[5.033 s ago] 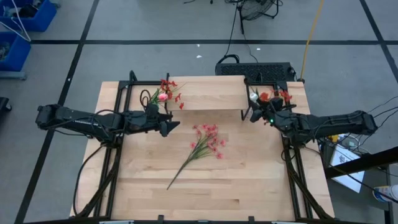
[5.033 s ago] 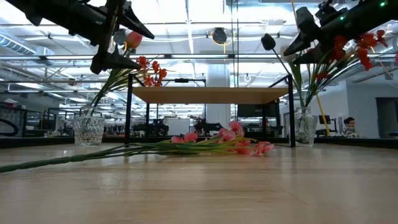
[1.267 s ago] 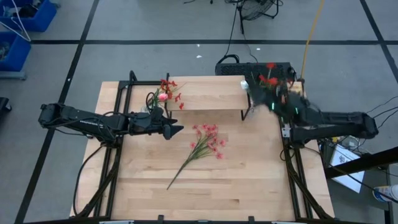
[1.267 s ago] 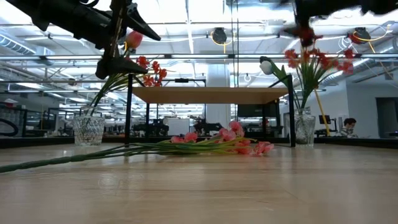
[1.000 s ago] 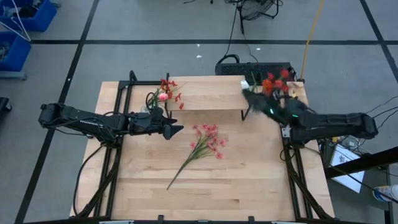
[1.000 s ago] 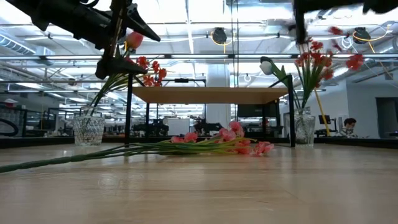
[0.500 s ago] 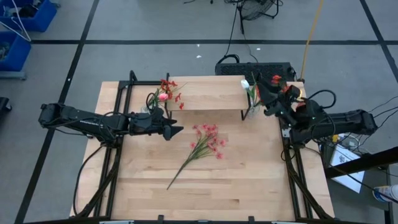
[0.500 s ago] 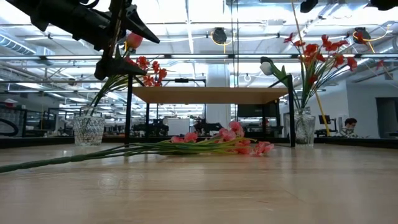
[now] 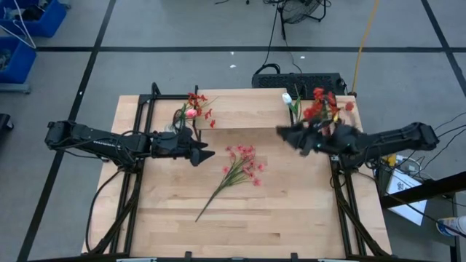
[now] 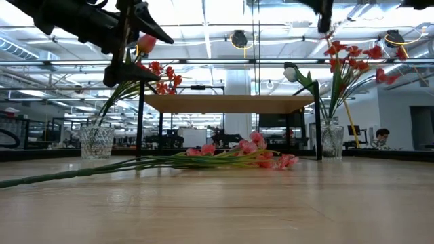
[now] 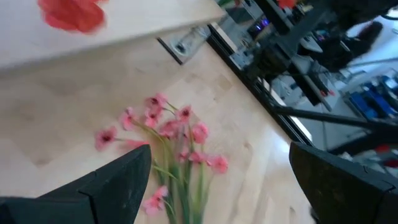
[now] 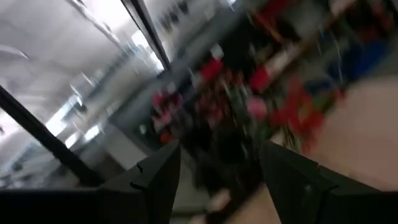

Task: Pick and place flowers into a vace then onto a shelf
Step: Put the pink flowers into the left transparent vase

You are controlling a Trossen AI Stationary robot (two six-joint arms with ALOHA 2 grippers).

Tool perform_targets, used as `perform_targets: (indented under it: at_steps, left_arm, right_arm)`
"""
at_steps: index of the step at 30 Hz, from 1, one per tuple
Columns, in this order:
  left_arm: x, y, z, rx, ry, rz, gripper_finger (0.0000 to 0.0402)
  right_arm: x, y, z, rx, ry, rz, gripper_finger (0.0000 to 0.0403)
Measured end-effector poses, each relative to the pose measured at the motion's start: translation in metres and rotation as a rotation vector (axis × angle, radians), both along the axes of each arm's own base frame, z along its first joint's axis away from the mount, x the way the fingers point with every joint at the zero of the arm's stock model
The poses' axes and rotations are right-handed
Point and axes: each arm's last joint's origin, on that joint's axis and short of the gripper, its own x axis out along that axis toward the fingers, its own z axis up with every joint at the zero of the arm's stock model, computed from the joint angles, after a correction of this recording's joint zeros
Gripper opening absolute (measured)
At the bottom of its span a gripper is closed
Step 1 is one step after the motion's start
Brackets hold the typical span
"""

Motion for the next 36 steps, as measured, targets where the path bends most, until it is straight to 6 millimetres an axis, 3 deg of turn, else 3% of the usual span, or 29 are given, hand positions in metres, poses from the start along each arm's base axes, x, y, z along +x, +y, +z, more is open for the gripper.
perform_targets:
  at_steps: [9,13,23,30,36]
  left_arm:
    - [-0.001,-0.017,-0.002,-0.155,0.024,-0.183,0.0386]
    - [-0.004,-0.032,-0.005,-0.171,0.056,-0.219,0.0386]
    - [-0.018,-0.073,-0.018,-0.335,0.197,-0.231,0.0385]
    - [-0.033,-0.107,-0.02,-0.487,0.257,-0.3,0.0385]
    - [-0.036,-0.107,-0.023,-0.538,0.248,-0.141,0.0385]
  right_arm:
    - [0.012,0.03,-0.045,0.163,0.353,0.132,0.0209]
    - [0.015,0.031,-0.063,0.16,0.499,0.1,0.0209]
    - [0.023,0.035,-0.093,0.164,0.671,0.11,0.0209]
    - [0.008,0.042,-0.133,0.238,0.827,0.224,0.0209]
    - [-0.012,0.05,-0.164,0.317,0.829,0.255,0.0207]
